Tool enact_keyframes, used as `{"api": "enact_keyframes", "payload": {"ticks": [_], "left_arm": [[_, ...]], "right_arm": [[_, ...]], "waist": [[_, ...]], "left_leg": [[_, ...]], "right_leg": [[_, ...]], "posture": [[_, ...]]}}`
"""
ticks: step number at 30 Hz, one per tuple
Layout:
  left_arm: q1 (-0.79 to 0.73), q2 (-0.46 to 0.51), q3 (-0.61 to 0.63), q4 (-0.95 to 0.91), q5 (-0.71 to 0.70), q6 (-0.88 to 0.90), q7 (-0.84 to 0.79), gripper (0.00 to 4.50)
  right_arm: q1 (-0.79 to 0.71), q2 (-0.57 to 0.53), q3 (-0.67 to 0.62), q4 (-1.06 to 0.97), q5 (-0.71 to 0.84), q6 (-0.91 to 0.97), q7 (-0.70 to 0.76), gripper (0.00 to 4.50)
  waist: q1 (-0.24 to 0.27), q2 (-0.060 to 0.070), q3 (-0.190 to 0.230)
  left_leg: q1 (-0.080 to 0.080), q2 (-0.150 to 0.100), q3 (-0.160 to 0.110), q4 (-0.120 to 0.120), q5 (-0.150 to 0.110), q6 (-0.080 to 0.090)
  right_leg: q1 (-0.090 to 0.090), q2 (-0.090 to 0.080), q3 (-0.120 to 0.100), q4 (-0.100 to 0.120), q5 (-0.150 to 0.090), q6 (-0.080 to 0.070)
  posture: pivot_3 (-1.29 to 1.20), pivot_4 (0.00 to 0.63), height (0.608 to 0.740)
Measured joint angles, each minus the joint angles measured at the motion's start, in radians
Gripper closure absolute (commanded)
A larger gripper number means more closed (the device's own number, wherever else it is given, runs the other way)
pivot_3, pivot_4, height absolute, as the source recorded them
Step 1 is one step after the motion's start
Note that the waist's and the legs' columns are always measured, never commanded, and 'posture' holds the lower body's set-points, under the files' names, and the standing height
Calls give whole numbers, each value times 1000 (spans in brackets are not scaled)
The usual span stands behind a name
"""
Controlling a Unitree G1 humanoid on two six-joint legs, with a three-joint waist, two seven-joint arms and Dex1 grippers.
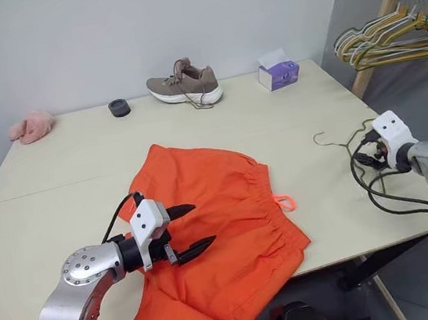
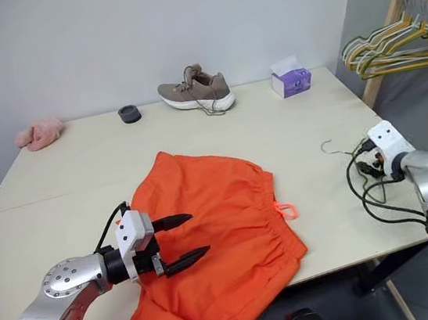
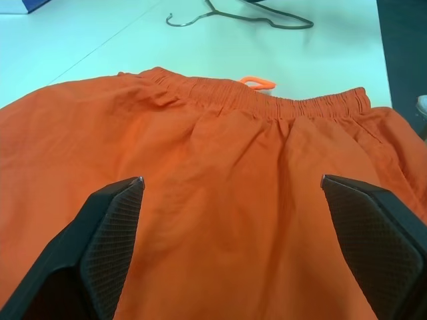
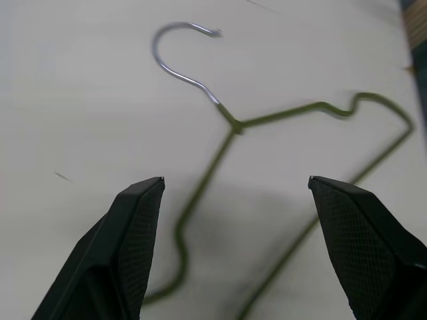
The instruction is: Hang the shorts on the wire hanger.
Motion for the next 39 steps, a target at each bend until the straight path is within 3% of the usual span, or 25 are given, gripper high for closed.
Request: {"api": "enact_keyframes", "payload": {"ticks": [3, 8, 15, 19, 25, 33, 39], "left_arm": [[-1, 0, 0, 3, 0, 1, 0, 0], [-22, 0, -10, 13, 0, 1, -2, 0], [-24, 0, -12, 16, 0, 1, -1, 0], [-24, -3, -13, 16, 0, 1, 2, 0], [-23, -5, -13, 16, 0, 1, 4, 0], [-25, -6, -12, 20, -1, 3, 20, 0], [-30, -8, -10, 32, -1, 2, 23, 0]], "right_arm": [[-31, 30, 2, 38, 19, 41, 3, 816], [-140, 75, 49, 267, -15, -7, -8, 816], [-243, 93, 69, 452, -29, -41, 16, 3121], [-267, 117, 81, 505, -40, -39, 15, 4480], [-215, 129, 124, 426, -101, -124, -8, 4480], [-122, 132, 126, 99, -64, -37, 91, 4480], [-39, 61, 139, -150, -29, 22, 191, 4480]], "waist": [[1, 1, 1], [-9, 1, 1], [-14, 1, 0], [-13, -2, 0], [-11, -8, -4], [-15, 5, 5], [-5, 5, 6]], "left_leg": [[-1, 0, 0, 0, 0, 0], [0, 0, 0, 0, 0, 0], [2, 0, -1, 1, 0, 0], [14, 0, 0, 0, 0, 0], [15, 0, -2, 0, 0, 0], [12, 1, -2, -1, 0, 0], [6, 0, -3, -1, 0, 0]], "right_leg": [[0, 0, 0, 0, 0, 0], [0, 0, 0, 0, 0, 0], [2, 0, -1, 0, 0, 0], [15, 0, 0, -1, 0, 0], [16, 1, -1, -1, 0, 0], [11, 1, 1, 0, 0, 0], [7, 0, -1, -2, -1, 0]], "posture": [[-156, 52, 740], [-154, 52, 740], [-151, 51, 740], [-148, 51, 740], [-145, 53, 740], [-152, 51, 740], [-163, 53, 740]]}}
